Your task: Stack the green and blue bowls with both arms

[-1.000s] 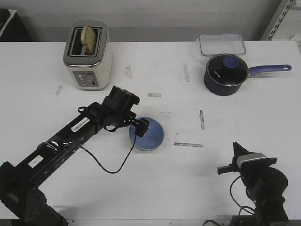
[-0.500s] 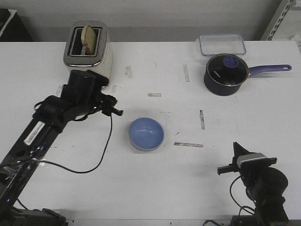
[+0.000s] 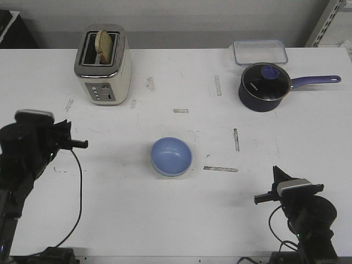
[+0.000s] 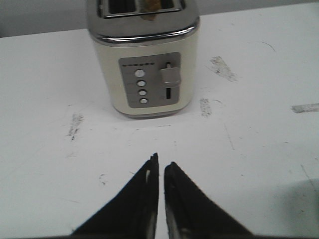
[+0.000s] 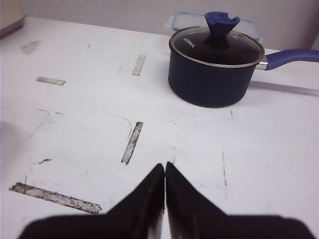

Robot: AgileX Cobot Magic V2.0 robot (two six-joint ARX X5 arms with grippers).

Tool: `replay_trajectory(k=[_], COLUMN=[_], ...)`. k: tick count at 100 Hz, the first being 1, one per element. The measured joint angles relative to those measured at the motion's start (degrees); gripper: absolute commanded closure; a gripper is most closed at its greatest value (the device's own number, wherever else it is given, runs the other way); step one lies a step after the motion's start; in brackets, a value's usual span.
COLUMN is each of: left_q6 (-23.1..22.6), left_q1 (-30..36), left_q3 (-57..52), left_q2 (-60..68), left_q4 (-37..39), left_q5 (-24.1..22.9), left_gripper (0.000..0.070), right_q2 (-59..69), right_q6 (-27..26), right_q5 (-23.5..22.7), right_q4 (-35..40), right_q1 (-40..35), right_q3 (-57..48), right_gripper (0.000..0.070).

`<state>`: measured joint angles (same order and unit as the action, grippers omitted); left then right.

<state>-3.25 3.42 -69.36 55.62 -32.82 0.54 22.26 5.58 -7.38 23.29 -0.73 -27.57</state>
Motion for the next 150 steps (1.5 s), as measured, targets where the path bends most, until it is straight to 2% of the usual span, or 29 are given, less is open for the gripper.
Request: replay_trajectory(k=[13, 31, 51, 61, 130, 150], left_q6=[0.2, 0.2, 0.3, 0.4, 0.7, 1.0], left_q1=[-2.3, -3.0, -3.0, -3.0, -3.0, -1.0], left_q3=[12.8, 29.6, 39.6, 40.7, 40.7, 41.3], left_q2=[-11.5, -27.3, -38.4, -39.2, -40.2, -42.6], left_q4=[6.6, 14.3, 17.3, 15.5, 18.5, 15.3], left_q5=[-1.7, -1.7, -1.7, -1.7, -1.7, -1.7], left_gripper=[0.0699, 0.0699, 0.0699, 0.0698, 0.0698, 0.0698], right_q2=[0.0, 0.0, 0.0, 0.0, 0.0, 0.0], right_q6=[0.0, 0.0, 0.0, 0.0, 0.0, 0.0], right_q5=[0.0, 0.0, 0.0, 0.0, 0.0, 0.0], right_q4=[0.0, -0.5, -0.9, -1.0, -3.5, -3.5], right_q1=[0.0, 0.0, 0.0, 0.0, 0.0, 0.0], right_q3=[0.0, 0.0, 0.0, 0.0, 0.0, 0.0], right_gripper=[0.0700, 0.0700, 0.0700, 0.0700, 0.0700, 0.0700])
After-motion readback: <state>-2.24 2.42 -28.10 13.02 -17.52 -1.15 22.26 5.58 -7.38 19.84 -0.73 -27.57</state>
